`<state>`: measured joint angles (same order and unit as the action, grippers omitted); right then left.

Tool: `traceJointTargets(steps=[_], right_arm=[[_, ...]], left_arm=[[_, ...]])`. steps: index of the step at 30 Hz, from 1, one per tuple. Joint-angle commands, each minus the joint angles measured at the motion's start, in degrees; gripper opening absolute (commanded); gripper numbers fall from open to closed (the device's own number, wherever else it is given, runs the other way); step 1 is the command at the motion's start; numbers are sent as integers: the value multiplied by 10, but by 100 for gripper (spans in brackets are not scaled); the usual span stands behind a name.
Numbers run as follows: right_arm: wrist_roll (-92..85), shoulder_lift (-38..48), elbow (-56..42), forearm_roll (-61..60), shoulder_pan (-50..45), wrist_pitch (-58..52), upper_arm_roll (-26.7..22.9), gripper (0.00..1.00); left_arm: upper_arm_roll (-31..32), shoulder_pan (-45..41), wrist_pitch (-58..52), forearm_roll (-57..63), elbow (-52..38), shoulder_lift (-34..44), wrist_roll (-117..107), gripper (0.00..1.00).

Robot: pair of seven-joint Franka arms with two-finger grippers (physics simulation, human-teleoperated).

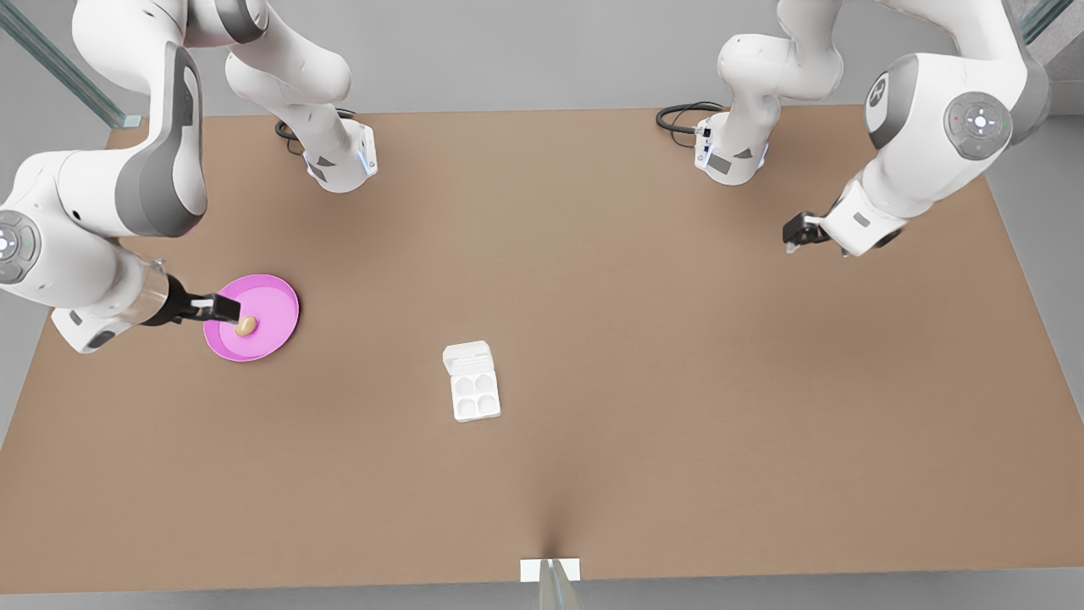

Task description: Pack egg into the box and close the box lid

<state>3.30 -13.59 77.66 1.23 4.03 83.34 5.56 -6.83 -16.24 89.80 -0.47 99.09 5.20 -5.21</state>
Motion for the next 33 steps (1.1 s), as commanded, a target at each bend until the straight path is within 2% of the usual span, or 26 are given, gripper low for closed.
traceJointTargets(steps=[1,5,10,11,14,15,16,17,18,19,21,23,25,26,27,30,33], right_arm=[[24,-1,-10,0,-1,27,0,100],[17,-92,-28,2,16,83,-2,100],[18,-170,-20,4,12,83,-1,100],[22,-180,-8,-1,12,126,5,100],[17,-174,64,2,18,176,13,100],[18,-170,107,4,22,225,13,100],[15,-124,186,7,44,281,14,100],[15,-46,319,7,92,378,37,100],[4,-6,386,7,210,397,131,100],[-9,-13,383,8,270,394,173,100],[-6,-81,293,56,262,337,171,100],[-2,-101,290,73,270,345,171,100],[-2,-128,308,120,300,405,171,100],[72,-121,332,117,314,445,171,100],[181,-84,396,119,321,510,173,100],[180,-79,415,120,331,553,175,100],[171,-113,418,141,332,626,175,100]], left_arm=[[3,10,56,9,-1,1,3,100],[14,29,27,12,-16,-11,-7,100],[15,30,27,43,-16,-22,-12,100],[15,29,24,43,-16,-22,-13,100],[15,27,27,43,-16,-24,-12,100],[15,26,27,43,-17,-26,-13,100],[15,29,23,43,-18,-25,-12,100],[13,30,23,43,-18,-23,-11,100],[11,30,24,43,-20,-21,-10,100],[11,32,30,44,-19,-24,-10,100],[11,39,42,44,-21,-34,-9,100],[10,39,43,48,-29,-40,-10,100],[9,52,41,52,-37,-36,-2,100],[9,52,42,52,-38,-36,-2,100],[9,52,38,53,-47,-36,-3,100],[9,52,35,54,-50,-36,-3,100],[10,51,35,57,-50,-35,-2,100]])
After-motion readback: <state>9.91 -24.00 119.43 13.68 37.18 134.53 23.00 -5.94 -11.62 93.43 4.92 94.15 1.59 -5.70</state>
